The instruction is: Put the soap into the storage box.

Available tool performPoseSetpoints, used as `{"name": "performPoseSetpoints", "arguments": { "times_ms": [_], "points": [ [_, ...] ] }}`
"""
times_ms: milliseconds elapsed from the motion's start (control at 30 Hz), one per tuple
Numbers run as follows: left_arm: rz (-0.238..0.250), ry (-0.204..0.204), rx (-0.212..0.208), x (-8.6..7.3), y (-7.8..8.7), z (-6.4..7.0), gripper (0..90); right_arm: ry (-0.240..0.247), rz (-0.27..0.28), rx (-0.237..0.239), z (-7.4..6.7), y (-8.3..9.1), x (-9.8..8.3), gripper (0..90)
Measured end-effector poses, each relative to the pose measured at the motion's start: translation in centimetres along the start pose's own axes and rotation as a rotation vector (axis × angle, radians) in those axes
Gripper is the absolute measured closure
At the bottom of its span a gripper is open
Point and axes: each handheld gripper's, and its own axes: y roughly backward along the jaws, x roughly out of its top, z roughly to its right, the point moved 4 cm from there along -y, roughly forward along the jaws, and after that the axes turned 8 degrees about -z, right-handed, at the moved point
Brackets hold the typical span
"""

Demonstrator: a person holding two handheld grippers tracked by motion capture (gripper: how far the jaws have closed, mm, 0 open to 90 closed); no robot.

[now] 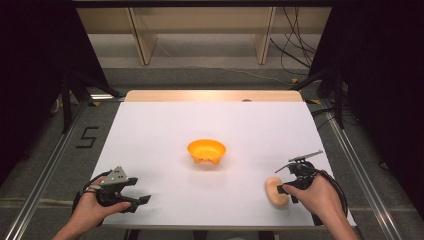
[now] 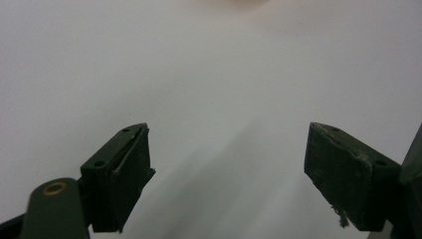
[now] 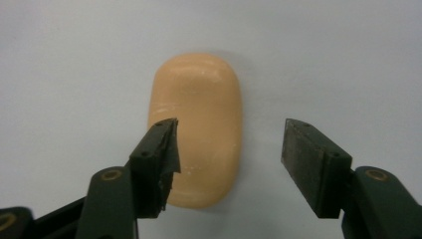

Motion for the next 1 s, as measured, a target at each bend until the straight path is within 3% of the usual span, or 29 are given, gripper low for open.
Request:
{"name": "performPoseSetpoints", "arguments": {
  "times_ms": [233,367,400,467,600,1000],
  "points": [
    [0.0,0.001,0.001,-0.1,0.0,0.0,18.0,0.02,-0.03,-0.01,-1.0,-0.5,0.4,29.5],
    [0.007,0.021,-0.008,0.0,0.0,0.1,18.0,0.051,-0.047,-0.036,-1.3,-0.6,0.9,30.5],
    [0.009,0.006,-0.004,0.0,0.1,0.1,18.0,0.057,-0.052,-0.022,-1.6,-0.4,1.0,31.5],
    [0.008,0.021,-0.013,0.0,0.0,0.2,18.0,0.054,-0.06,-0.035,-1.8,-0.5,1.3,33.0],
    [0.009,0.003,0.0,0.0,0.0,0.0,18.0,0.061,-0.082,-0.029,-2.2,-0.6,1.8,33.5],
    [0.006,0.003,-0.006,0.0,0.0,0.1,18.0,0.047,-0.155,-0.047,-2.6,-1.8,2.2,30.4]
  ]
}}
